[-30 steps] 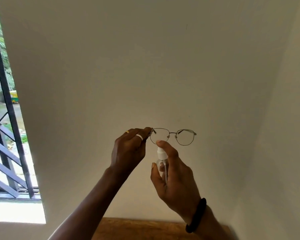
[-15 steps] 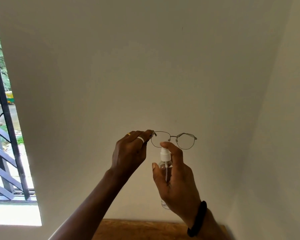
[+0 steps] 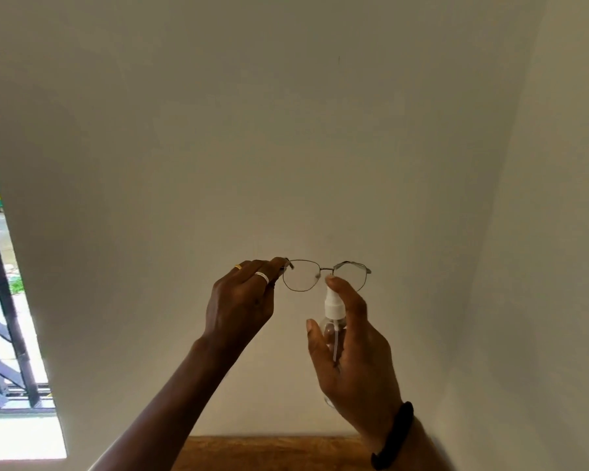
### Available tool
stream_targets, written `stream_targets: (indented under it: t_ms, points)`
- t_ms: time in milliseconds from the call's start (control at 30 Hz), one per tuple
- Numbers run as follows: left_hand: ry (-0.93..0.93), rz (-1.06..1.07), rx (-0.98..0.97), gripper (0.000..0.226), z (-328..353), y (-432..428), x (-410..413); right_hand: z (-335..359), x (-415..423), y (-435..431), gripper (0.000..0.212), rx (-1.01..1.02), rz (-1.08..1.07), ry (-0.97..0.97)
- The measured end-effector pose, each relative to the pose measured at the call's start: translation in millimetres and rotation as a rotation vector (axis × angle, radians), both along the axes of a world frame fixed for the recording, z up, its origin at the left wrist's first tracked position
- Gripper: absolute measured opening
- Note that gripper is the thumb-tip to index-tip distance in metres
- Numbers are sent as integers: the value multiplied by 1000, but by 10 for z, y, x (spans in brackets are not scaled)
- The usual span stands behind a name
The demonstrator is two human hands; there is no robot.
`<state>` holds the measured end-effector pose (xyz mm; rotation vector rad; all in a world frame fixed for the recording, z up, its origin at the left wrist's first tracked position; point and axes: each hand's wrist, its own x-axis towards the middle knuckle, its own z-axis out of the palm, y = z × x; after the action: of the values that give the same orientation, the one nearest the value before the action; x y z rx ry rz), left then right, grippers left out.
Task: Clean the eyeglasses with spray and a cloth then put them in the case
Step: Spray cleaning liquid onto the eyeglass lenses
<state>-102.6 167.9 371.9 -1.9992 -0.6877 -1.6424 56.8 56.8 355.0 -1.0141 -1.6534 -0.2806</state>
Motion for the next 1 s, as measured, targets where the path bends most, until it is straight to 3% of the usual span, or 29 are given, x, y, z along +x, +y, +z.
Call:
stream_targets:
  t_ms: [233,400,600,1000]
  points:
    - [-38,-6,19,22,-7,48,-12,-48,337,-118,44,3,-55,77]
    - [-30,-23,30,18,-13,56,70,-41,361,-168,53,17,-87,65]
    - [-34,-20,34,18,-7,57,123,-55,387,-168,45,2,-116,61]
    - [-33,-8,38,20,-19,30,134,-35,401,-169,52,8,-121,76]
